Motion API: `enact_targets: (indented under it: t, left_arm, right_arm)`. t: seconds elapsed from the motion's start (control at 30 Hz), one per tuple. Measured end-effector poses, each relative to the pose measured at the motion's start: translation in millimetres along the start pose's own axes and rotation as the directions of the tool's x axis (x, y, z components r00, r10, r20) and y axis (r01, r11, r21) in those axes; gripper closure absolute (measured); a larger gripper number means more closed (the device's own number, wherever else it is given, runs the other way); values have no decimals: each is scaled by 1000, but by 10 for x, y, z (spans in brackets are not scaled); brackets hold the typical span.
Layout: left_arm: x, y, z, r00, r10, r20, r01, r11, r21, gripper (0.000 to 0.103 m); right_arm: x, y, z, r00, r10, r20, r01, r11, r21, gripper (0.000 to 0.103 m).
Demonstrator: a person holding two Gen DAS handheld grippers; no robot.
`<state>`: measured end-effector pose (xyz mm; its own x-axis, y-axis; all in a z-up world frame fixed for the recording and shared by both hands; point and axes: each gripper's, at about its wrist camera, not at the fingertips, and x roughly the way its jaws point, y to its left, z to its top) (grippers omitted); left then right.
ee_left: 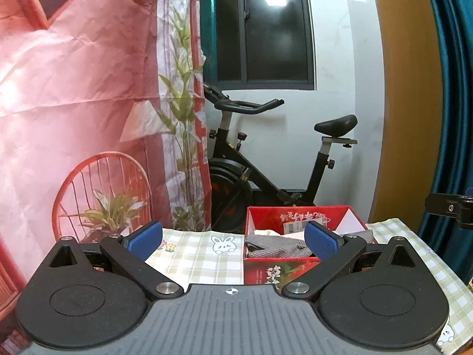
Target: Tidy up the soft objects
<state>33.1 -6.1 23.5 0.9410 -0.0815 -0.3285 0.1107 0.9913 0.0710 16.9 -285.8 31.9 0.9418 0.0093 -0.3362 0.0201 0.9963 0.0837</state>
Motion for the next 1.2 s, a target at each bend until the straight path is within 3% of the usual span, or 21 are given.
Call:
enact_targets:
  t: [1.2]
  left_arm:
    - [99,40,-84,1000,23,-20,-23,1000,-12,0]
  right_arm:
    - [93,3,-68,1000,4,-22,-4,1000,-3,0]
